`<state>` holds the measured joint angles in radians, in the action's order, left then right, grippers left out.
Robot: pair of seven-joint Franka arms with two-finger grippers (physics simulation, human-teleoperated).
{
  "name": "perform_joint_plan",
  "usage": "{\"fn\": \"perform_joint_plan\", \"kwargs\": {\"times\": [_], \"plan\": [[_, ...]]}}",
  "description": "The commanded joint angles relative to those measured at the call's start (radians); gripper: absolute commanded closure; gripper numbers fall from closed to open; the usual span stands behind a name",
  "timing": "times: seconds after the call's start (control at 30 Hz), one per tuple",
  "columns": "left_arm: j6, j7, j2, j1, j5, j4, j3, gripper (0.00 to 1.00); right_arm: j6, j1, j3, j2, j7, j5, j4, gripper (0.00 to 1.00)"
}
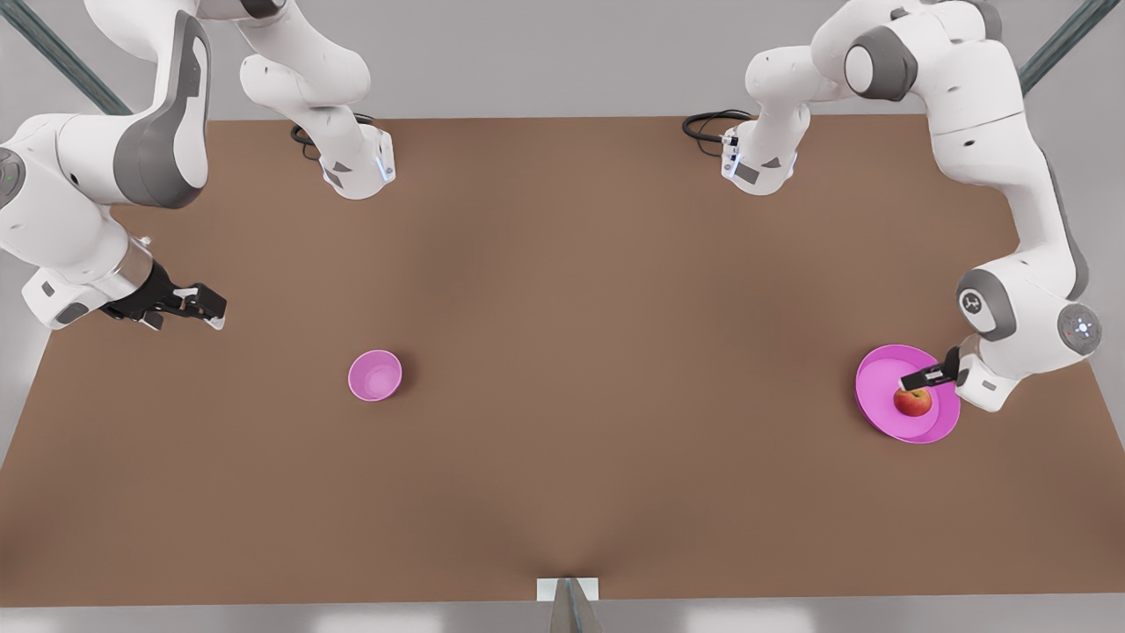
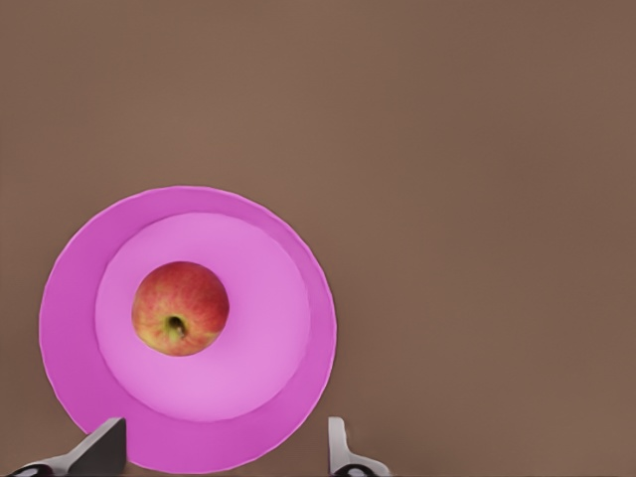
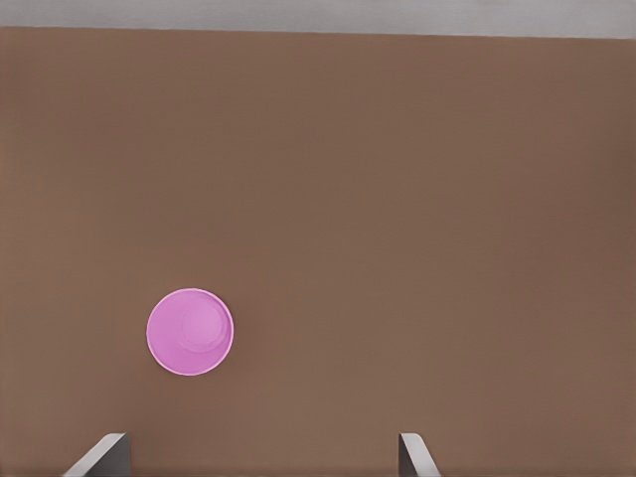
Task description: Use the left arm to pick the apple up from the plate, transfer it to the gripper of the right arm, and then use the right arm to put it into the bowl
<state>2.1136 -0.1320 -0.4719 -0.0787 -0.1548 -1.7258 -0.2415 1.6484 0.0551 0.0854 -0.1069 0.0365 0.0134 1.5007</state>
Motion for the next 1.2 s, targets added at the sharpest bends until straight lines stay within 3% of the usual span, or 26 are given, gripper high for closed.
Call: {"fn": "perform_joint_plan", "kwargs": {"times": [0.0,0.47,0.8,0.9,1.1,1.17], "plan": [[0.227,-0.31,-0.028,-0.016,-0.012,-0.017,-0.007,0.0,0.001,0.002,0.0,0.001,0.006,-0.001,0.0,0.0],[0.37,-0.371,-0.217,-0.059,-0.035,-0.018,0.005,0.0,0.001,0.002,0.0,0.001,0.006,-0.003,0.0,0.0],[0.375,-0.371,-0.248,-0.065,-0.037,-0.018,0.019,0.0,0.001,-0.001,0.0,-0.001,0.016,-0.003,0.0,0.0],[0.375,-0.371,-0.248,-0.067,-0.037,-0.018,0.019,0.15,0.001,-0.001,0.0,-0.001,0.016,-0.003,0.0,0.0],[0.373,-0.371,-0.248,-0.067,-0.037,-0.021,0.019,0.16,0.001,0.0,0.0,-0.001,0.016,-0.003,0.001,0.0],[0.373,-0.371,-0.248,-0.067,-0.037,-0.021,0.019,0.23,0.001,-0.001,0.0,-0.001,0.016,-0.003,0.001,0.0]]}}
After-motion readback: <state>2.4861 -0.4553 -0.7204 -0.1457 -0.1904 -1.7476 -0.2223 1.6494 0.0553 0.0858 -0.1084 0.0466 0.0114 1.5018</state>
